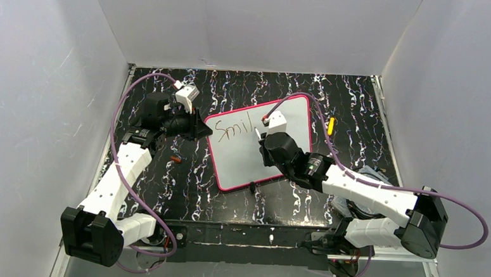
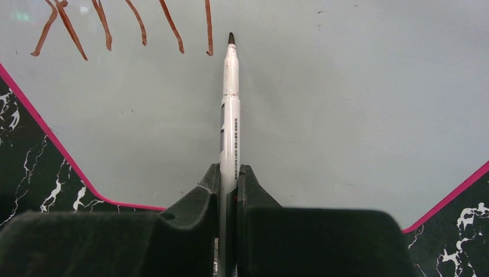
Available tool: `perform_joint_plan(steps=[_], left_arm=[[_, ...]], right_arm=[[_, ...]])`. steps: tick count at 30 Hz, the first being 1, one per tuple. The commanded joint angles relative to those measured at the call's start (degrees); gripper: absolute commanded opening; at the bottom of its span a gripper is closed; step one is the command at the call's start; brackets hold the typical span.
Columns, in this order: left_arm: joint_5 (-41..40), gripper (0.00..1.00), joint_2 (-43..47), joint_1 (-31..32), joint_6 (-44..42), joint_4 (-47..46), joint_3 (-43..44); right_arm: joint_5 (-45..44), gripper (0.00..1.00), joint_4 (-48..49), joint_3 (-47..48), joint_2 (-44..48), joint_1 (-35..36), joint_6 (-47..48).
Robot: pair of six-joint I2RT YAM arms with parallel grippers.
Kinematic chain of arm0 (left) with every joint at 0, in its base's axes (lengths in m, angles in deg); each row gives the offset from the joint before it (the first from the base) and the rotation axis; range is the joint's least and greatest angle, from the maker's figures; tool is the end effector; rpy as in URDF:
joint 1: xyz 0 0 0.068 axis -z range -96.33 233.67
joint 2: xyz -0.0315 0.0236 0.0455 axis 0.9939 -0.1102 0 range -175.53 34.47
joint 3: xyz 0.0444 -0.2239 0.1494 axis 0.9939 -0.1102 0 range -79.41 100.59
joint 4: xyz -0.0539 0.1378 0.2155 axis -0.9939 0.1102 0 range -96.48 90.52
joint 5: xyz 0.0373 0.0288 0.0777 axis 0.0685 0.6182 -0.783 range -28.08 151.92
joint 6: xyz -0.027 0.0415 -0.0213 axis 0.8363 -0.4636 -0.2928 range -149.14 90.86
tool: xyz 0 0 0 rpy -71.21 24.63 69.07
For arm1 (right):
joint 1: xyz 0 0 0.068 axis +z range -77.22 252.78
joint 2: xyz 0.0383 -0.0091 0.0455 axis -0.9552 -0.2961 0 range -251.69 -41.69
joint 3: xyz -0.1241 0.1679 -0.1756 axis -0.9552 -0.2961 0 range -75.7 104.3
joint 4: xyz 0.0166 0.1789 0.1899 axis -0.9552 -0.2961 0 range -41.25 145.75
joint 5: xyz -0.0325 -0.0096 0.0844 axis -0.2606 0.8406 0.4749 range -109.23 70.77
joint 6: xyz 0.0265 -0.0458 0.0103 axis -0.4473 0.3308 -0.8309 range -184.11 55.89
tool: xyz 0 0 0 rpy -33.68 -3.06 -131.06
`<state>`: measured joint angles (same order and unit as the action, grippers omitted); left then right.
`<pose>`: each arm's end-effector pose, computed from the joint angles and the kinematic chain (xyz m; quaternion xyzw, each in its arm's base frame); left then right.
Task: Write a sentence on the whiteboard
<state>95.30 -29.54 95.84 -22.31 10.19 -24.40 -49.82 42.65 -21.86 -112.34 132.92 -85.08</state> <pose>0.2394 -0.0716 0.3268 0.1905 0.8028 -0.3239 0.4628 0.1526 0.2296 0.2969 -0.1554 0.8309 0.1405 0.5154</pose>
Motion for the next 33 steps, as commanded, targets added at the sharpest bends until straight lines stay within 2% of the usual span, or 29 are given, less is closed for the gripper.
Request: perform_joint_plan(steps=[1, 13, 26, 33], left_arm=[[-1.5, 0.0, 1.7, 0.2, -2.3, 0.0, -0.5], [-1.6, 0.0, 1.7, 0.2, -2.2, -0.1, -0.5], [-1.6, 0.0, 1.6, 0.2, -2.2, -0.1, -0.5], [-1.7, 0.0, 1.5, 0.2, -2.2, -0.1, -0.5]], right_arm=[[-2.7, 0.01, 1.8, 2.5, -0.7, 0.0, 0.8], [-6.7, 0.01, -0.3, 2.4, 0.1, -0.6, -0.6], [-5.6, 0.01, 2.7, 5.9, -2.1, -1.2, 3.9], [-2.4, 0.01, 2.7, 4.4, -3.0, -1.2, 3.2]])
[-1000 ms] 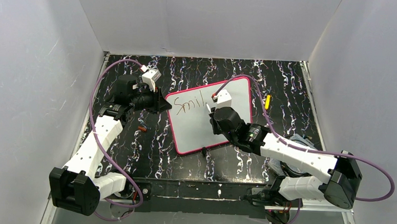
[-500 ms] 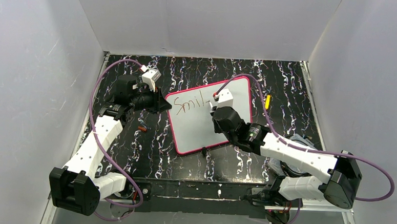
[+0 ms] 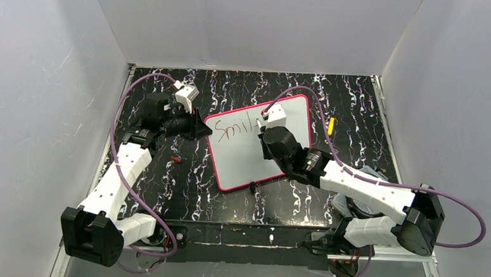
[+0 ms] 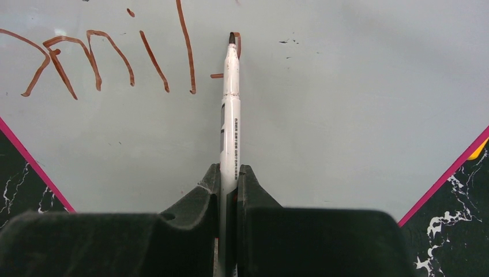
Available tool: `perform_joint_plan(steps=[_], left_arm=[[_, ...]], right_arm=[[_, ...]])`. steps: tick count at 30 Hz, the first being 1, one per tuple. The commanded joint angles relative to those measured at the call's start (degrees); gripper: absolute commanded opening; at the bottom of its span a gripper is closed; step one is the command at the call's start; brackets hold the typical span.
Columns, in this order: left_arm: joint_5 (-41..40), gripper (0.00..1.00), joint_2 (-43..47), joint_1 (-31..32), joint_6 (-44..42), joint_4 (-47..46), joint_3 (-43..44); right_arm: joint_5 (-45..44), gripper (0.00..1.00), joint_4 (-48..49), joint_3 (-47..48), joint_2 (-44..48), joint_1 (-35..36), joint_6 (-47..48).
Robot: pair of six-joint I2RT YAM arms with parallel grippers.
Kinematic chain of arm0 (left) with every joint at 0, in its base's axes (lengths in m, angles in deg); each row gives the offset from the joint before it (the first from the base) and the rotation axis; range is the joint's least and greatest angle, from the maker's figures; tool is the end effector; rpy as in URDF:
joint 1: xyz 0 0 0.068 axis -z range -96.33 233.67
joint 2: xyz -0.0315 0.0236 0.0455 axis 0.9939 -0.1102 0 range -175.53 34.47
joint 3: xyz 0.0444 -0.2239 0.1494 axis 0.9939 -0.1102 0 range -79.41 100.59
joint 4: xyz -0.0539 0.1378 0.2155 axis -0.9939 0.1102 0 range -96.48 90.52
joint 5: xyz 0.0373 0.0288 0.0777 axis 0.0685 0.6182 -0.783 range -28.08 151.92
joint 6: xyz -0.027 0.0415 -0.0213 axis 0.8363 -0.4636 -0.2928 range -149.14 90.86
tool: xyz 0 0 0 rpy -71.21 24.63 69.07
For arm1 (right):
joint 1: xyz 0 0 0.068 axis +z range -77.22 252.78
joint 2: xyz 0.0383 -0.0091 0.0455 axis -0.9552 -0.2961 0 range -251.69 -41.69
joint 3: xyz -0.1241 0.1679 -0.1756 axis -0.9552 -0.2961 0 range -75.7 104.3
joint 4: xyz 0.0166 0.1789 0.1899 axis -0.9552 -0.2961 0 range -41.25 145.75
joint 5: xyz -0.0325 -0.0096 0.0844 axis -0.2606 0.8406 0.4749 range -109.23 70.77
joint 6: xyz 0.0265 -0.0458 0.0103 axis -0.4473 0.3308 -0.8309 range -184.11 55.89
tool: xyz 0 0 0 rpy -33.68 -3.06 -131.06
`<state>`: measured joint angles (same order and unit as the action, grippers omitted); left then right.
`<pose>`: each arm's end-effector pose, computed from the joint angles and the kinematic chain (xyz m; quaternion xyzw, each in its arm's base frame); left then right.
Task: Write a sentence on the whiteboard
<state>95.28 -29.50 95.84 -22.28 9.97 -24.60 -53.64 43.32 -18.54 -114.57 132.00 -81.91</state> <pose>0.2393 -0.0716 0.3261 0.1904 0.8027 -0.3239 0.4632 0.1633 0.2351 0.3084 -0.1476 0.8202 0.1071 0.5422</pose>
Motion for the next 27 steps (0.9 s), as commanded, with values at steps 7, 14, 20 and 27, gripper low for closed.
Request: perform_joint_plan(steps=[7, 14, 20, 27], left_arm=[[-1.7, 0.0, 1.5, 0.2, -2.2, 0.2, -0.3], [-1.7, 0.0, 1.4, 0.2, -2.2, 0.1, -0.2], [-1.9, 0.0, 1.4, 0.2, -2.3, 0.2, -0.3], [-1.9, 0.0, 1.3, 0.2, -2.4, 0.2, -0.3]], right_arm=[[4.3, 0.01, 1.6, -1.7, -0.4, -0.2, -3.0], [4.7, 0.01, 1.2, -4.1, 0.6, -0.1, -5.7], [4.5, 0.01, 1.3, -5.9, 1.2, -0.1, -7.1], [4.5, 0.01, 0.5, -7.2, 2.0, -0.1, -8.0]])
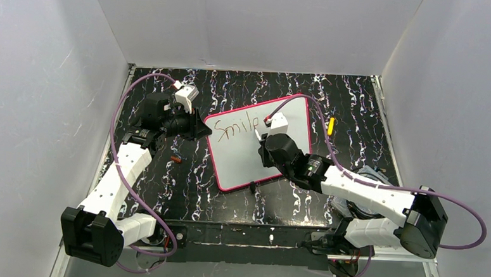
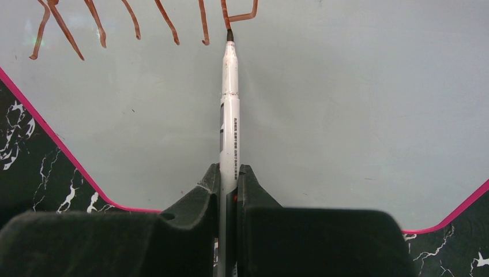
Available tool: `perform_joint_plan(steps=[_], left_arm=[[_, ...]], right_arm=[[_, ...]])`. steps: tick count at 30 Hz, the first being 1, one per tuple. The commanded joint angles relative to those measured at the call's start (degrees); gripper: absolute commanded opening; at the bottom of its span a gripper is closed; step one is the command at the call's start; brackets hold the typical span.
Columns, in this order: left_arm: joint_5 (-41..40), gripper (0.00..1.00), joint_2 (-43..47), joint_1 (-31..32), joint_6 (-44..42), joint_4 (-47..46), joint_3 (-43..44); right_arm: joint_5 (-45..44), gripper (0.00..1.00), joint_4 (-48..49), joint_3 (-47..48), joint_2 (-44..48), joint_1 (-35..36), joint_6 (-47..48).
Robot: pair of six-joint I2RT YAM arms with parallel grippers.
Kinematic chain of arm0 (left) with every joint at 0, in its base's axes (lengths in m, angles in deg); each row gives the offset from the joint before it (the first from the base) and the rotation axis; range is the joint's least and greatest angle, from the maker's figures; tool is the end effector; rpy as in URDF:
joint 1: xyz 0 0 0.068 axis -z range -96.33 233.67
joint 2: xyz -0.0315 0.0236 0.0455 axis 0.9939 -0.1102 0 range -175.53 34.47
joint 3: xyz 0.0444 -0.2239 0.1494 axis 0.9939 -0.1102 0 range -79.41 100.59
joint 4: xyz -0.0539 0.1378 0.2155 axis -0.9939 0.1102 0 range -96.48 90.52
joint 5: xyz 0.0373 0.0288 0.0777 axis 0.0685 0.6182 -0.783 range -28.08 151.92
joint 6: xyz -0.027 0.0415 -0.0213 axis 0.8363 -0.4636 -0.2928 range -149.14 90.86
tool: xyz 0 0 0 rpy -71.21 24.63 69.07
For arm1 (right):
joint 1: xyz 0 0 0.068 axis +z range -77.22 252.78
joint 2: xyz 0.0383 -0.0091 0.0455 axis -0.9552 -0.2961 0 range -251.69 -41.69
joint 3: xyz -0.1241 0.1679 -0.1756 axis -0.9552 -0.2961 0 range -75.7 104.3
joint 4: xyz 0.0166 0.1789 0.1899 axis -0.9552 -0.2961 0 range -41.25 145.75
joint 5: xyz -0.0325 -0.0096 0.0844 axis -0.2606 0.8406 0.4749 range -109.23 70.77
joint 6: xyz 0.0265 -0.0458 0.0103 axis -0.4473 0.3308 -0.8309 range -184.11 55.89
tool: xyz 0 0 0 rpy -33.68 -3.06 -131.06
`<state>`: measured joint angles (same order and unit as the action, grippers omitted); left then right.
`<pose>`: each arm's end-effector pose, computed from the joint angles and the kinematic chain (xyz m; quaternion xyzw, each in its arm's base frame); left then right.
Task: Write a sentence on the whiteboard
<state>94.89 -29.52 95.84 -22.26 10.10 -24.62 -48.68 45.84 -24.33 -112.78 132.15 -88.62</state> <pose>0.2394 -0.0714 0.3256 0.1882 0.8044 -0.3214 0.4629 0.1559 0.2291 0.2851 -0.1285 0.8359 0.1616 0.5086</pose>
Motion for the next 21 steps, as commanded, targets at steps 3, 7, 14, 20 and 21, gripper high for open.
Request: perform_joint_plan(steps=[3, 7, 14, 20, 21], left_arm=[[-1.6, 0.0, 1.5, 0.2, -2.4, 0.0, -0.4], [-1.6, 0.0, 1.4, 0.2, -2.5, 0.1, -0.3], [-1.8, 0.0, 1.3, 0.2, -2.6, 0.4, -0.3], [-2.1, 0.0, 1.2, 0.2, -2.7, 0.6, -0.2], [-2.0, 0.0, 1.2, 0.2, -2.7, 0.6, -0.2]], right_arm=[[-1.6, 0.01, -2.2, -1.4, 0.6, -0.2, -1.2], [-2.5, 0.01, -2.3, -0.9, 0.2, -0.2, -1.1], [-4.1, 0.01, -2.9, 0.1, -0.5, -0.6, -1.0], [-3.4, 0.01, -2.8, 0.8, -1.2, -1.0, 0.0], [-3.4, 0.01, -3.0, 1.1, -1.0, -1.0, 0.4]])
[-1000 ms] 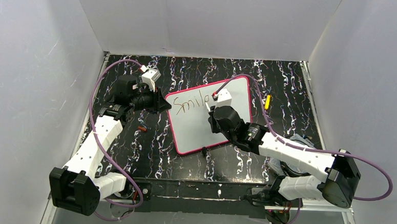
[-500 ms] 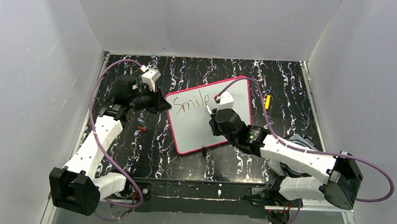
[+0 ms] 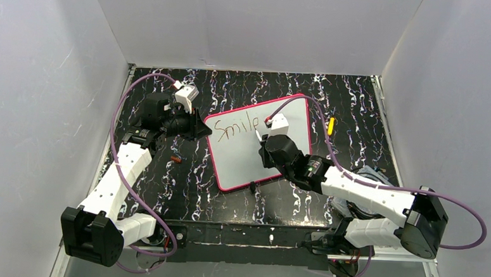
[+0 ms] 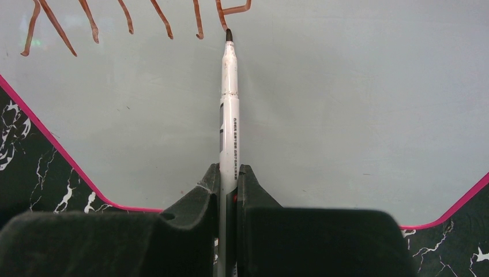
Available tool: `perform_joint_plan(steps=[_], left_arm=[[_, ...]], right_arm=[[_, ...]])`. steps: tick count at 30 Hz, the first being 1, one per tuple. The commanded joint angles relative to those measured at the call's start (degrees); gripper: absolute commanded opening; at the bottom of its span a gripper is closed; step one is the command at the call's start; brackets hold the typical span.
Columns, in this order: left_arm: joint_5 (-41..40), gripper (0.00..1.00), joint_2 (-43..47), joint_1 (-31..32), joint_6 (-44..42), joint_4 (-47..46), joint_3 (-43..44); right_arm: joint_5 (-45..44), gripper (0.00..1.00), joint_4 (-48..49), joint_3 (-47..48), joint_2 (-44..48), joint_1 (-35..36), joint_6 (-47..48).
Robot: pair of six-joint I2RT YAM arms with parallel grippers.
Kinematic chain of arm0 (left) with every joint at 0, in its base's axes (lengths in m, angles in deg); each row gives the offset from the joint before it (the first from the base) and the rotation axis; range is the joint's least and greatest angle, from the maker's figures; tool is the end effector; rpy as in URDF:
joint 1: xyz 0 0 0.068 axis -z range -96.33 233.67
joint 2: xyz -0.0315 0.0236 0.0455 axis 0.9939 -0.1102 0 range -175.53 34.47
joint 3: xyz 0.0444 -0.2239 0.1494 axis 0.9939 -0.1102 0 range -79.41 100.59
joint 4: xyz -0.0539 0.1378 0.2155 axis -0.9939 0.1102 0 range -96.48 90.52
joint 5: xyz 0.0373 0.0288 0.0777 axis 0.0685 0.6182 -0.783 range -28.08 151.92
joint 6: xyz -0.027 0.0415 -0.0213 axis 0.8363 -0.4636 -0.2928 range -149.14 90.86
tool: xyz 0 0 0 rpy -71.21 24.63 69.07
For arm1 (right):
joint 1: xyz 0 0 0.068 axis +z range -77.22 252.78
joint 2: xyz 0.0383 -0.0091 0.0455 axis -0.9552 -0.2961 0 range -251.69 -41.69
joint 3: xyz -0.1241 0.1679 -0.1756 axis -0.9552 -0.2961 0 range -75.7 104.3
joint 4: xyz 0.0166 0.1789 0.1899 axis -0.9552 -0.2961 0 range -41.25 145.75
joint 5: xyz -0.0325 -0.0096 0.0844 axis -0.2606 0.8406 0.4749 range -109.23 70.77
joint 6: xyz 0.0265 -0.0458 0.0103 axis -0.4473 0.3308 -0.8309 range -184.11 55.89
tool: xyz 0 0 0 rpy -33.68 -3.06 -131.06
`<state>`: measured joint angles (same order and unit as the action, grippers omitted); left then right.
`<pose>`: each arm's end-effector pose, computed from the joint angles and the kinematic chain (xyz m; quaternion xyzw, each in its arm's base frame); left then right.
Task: Write a sentence on the whiteboard
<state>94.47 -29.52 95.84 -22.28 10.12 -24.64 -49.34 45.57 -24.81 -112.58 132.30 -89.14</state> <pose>0.2396 -0.0712 0.3254 0.1864 0.8055 -0.3184 0.4637 0.1548 0.2279 0.2828 -0.1244 0.8378 0.1573 0.5078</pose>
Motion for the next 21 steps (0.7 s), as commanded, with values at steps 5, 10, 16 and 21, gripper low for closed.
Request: perform_joint_plan(steps=[5, 10, 16, 21], left_arm=[[-1.9, 0.0, 0.7, 0.2, -2.8, 0.9, 0.0], [-2.0, 0.0, 0.6, 0.2, -2.9, 1.0, 0.0], [-1.8, 0.0, 0.9, 0.2, -3.0, 1.0, 0.0], [-1.8, 0.0, 0.8, 0.2, -3.0, 1.0, 0.0]], right_arm=[[-1.7, 0.01, -0.6, 0.4, 5.6, -1.1, 1.4], [-2.2, 0.01, 0.1, -0.5, 8.3, -1.6, 2.3], [0.0, 0.01, 0.1, 0.0, 6.6, -4.1, 3.7], [1.4, 0.01, 0.6, 0.1, 5.1, -4.8, 4.1]])
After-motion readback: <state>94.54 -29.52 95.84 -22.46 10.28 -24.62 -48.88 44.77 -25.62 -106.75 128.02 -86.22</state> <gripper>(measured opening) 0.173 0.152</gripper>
